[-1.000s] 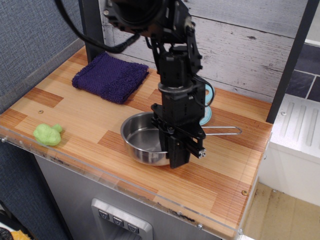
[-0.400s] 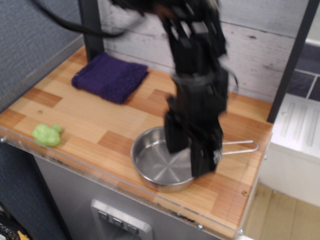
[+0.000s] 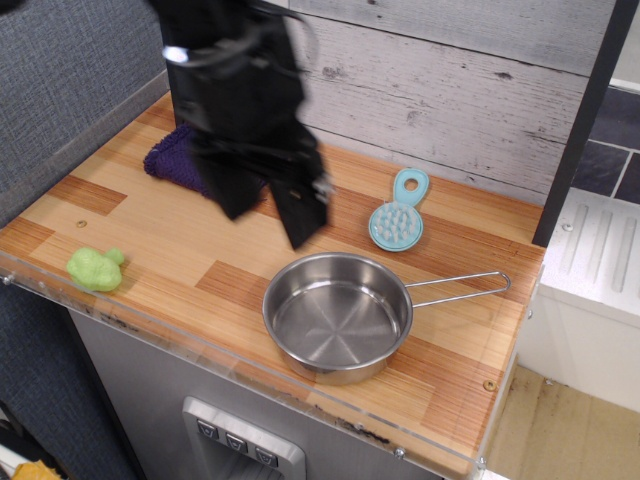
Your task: Pick up the pot and place it in front of the blue brush
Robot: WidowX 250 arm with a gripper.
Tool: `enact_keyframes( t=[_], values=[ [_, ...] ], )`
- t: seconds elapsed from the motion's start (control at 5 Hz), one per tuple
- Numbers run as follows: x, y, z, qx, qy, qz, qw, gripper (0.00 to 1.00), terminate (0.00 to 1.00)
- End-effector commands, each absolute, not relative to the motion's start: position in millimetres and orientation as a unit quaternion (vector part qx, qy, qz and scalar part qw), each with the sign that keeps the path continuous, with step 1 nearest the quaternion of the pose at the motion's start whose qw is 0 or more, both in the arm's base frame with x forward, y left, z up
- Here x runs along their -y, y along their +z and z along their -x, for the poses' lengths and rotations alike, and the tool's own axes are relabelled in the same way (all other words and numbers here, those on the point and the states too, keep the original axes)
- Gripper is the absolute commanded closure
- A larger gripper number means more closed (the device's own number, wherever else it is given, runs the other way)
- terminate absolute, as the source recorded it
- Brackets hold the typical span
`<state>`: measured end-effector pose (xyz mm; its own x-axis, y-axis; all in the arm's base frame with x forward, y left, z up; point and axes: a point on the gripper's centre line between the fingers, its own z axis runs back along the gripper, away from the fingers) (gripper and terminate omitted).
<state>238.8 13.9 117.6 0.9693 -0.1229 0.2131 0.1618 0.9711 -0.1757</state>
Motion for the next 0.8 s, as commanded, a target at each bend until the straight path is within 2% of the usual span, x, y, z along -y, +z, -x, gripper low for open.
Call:
enact_keyframes(
  t=[0.0,0.2,0.6],
  values=[
    [-59,92,-251,0.109,0.094,0.071,0.987,0.0,0.0],
    [-51,77,-271,0.099,0.054,0.08,0.99,0.0,0.0],
    [-35,71,-287,0.078,-0.053,0.047,0.994,0.0,0.0]
  ],
)
